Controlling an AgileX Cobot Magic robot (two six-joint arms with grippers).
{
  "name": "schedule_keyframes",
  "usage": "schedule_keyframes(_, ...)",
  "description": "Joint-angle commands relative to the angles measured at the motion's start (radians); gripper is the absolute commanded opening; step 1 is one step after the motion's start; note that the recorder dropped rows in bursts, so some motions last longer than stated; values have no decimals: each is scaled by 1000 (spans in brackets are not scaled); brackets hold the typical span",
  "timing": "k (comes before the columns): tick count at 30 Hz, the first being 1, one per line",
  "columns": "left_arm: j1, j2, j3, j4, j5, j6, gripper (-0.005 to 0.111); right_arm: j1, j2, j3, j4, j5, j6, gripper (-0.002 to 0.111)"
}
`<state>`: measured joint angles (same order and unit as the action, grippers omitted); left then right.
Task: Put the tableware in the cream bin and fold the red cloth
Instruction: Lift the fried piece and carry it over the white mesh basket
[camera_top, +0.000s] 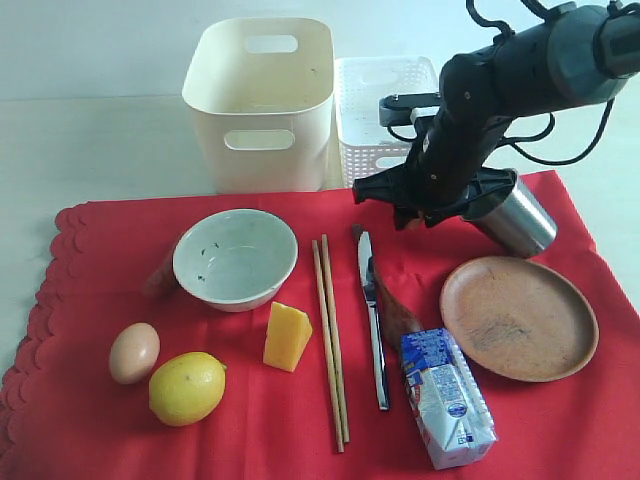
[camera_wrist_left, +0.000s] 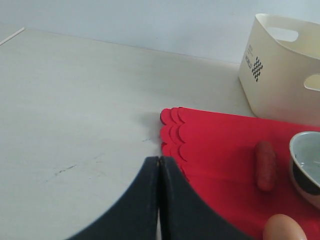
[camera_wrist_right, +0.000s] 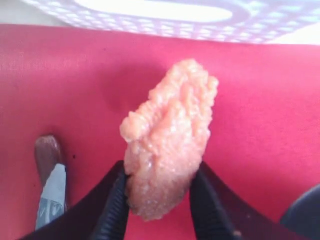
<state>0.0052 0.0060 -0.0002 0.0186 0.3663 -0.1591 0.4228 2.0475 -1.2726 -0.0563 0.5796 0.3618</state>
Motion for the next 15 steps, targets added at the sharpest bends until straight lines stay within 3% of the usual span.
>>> schedule_keyframes(1, -6, -6, 0, 1, -6, 2, 0, 2, -13, -2, -3, 8, -1, 1)
schedule_keyframes(15, -6, -6, 0, 1, -6, 2, 0, 2, -115, -2, -5, -20, -48, 0)
